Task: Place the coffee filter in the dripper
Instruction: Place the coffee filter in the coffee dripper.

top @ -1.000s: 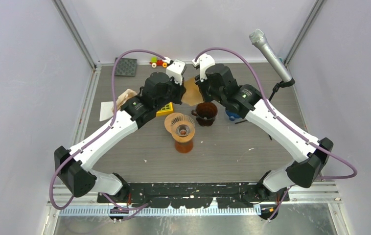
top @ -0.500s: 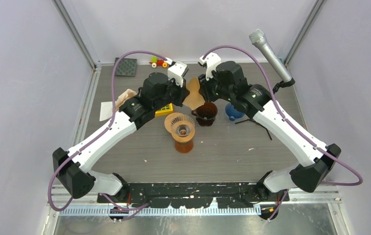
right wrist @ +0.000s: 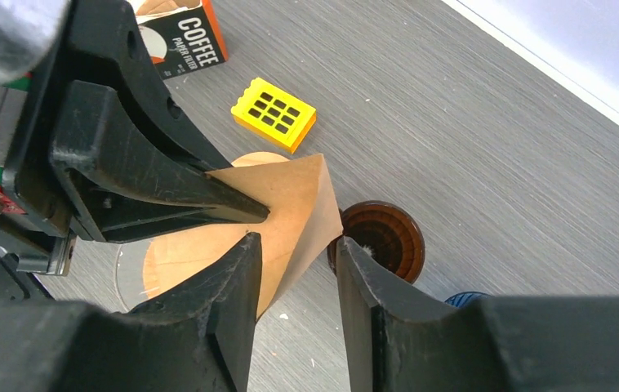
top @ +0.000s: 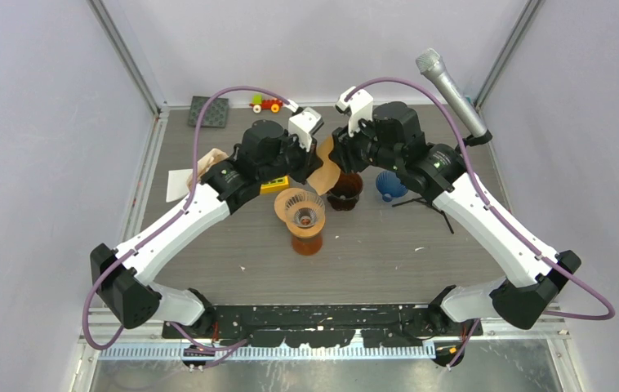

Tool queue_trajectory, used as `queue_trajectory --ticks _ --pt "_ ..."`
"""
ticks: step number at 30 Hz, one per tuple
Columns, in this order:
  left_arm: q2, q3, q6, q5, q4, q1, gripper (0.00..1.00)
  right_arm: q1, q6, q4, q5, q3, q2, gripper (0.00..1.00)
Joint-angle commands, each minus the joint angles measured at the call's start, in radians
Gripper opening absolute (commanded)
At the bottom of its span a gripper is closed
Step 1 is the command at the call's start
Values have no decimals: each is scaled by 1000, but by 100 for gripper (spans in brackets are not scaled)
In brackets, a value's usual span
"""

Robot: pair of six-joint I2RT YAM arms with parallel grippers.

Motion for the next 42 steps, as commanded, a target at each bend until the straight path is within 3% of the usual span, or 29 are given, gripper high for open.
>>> queue_trajectory --ticks 1,13,17,23,24,27,30,33,37,42 --pt "-1 56 42 40 -11 -11 0 -3 -32 8 -22 18 -33 45" --pt "-20 45 88 55 -28 -21 0 -4 -64 8 21 28 -25 43" --pt "-24 43 83 35 -21 -21 0 -3 -58 11 4 18 -32 31" --pt "7 84 33 -46 -9 -21 1 -3 17 31 23 17 -15 1" --pt "17 99 21 -59 -17 -21 2 -4 31 37 39 16 -11 1" --pt "47 131 -27 -99 -15 -21 12 -3 79 56 143 13 -1 0" --pt "83 163 -98 -128 -27 -21 34 -4 120 66 219 26 11 0" --pt "117 196 -183 -128 -70 -20 48 -3 157 65 287 37 18 0" --pt "131 195 -268 -88 -78 -20 60 -4 193 76 364 38 21 0" --pt "148 196 -349 -48 -80 -20 65 -16 242 79 401 41 35 0"
